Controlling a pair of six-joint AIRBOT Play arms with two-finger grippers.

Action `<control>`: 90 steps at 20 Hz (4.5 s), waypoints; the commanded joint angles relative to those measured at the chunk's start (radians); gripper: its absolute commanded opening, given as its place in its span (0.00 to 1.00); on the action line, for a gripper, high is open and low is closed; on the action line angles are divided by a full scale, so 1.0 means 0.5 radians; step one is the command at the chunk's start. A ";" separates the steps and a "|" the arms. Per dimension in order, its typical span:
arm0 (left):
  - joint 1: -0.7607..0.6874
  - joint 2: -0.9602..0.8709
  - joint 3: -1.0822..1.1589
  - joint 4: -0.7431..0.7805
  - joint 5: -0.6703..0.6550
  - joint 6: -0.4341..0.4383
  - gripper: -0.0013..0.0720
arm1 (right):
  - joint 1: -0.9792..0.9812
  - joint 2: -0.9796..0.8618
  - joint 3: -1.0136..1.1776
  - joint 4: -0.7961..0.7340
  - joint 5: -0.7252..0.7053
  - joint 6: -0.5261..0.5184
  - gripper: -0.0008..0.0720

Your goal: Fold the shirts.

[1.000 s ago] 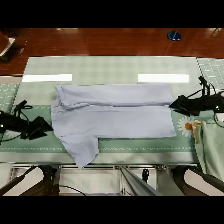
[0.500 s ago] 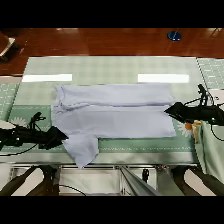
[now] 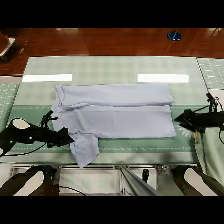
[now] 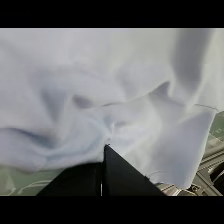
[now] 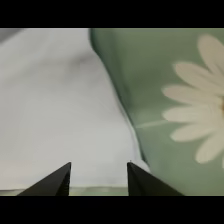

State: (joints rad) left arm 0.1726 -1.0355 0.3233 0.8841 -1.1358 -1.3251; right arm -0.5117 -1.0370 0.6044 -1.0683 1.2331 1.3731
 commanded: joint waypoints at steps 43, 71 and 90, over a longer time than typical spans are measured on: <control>-0.125 -1.317 1.894 -0.247 0.332 -0.095 0.58 | 0.455 -1.398 1.384 0.771 -0.247 -0.095 0.60; -0.362 0.015 0.788 0.112 0.951 -0.359 0.71 | 0.468 -1.537 1.324 0.778 -0.092 -0.206 0.32; -1.586 -1.178 1.923 0.010 0.920 -0.360 0.05 | 0.111 0.804 0.540 0.443 0.232 -0.100 0.04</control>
State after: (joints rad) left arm -0.5312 -1.4364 1.0752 0.8921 -0.5758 -1.5043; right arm -0.4526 -0.7731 0.8955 -0.8452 1.3285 1.2701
